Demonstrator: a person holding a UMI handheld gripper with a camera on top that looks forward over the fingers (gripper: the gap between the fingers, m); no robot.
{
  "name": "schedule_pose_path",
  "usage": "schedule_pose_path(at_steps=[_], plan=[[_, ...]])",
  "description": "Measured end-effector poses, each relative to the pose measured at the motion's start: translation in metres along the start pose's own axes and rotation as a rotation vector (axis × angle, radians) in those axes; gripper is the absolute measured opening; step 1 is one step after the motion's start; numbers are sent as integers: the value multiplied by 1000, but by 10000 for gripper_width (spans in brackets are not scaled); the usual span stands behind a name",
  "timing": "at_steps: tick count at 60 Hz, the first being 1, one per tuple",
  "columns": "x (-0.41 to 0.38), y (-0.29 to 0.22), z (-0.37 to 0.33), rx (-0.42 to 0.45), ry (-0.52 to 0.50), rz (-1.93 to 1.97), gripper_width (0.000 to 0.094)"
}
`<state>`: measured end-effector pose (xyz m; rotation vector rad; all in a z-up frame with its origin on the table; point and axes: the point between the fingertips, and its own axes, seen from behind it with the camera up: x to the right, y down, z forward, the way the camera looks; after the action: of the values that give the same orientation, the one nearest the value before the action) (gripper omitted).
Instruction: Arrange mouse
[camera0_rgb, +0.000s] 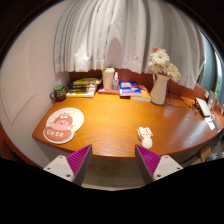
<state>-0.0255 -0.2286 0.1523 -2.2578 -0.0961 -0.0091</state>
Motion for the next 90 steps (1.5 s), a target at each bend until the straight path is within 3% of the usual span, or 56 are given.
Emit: schedule_pose_path(at_steps=[14,25,38,42,50,57,64,70,74,79,90], plan=[[95,88,87,-122,111,40,861],[142,81,139,-145,145,65,856],[151,61,193,-154,89,93,835],[149,59,201,-168,72,90,796],[146,53,210,-147,49,98,524],[144,54,209,-149,68,89,481],[144,56,210,-156,78,95,373],[144,55,209,-189,78,135,370],[151,41,204,-184,115,146,371],[155,-3,188,-119,164,169,372],[121,-156,137,114,206,190,373]])
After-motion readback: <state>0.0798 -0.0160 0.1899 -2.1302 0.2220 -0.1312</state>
